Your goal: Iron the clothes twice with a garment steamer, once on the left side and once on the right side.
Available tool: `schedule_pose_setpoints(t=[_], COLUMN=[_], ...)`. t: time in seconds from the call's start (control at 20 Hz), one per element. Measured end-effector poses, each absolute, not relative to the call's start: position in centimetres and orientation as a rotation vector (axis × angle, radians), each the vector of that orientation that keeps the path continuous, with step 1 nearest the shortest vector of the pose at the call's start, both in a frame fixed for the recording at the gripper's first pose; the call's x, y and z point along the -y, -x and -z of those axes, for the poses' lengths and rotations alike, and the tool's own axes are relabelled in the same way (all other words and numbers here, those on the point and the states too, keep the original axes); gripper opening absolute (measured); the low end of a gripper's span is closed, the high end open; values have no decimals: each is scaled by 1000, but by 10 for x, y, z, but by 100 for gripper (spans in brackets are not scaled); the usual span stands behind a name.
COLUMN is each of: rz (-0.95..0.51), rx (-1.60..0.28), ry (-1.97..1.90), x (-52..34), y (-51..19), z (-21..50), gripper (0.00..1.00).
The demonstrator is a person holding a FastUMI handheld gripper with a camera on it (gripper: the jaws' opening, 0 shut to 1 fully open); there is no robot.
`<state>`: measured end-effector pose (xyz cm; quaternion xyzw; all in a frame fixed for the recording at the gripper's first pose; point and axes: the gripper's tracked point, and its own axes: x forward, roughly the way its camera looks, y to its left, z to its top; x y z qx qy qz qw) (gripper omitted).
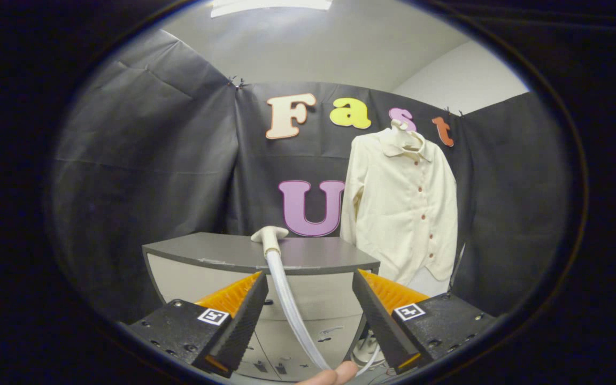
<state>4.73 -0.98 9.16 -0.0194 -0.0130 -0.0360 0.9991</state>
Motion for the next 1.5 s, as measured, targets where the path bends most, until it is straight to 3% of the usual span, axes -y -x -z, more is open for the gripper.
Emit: schedule_pose_setpoints(t=[0.5,0.85,1.2,1.35,1.5], rz=[50,-18,-106,-82,-73], rx=[2,-158,-462,-637,-695], ry=[-39,-16,-31,11,41], x=[-12,-48,-92,-97,-103], y=[-162,-265,-331,-330,-324], z=[-149,-155,-94,-54,-41], gripper=[96,97,97,96,94])
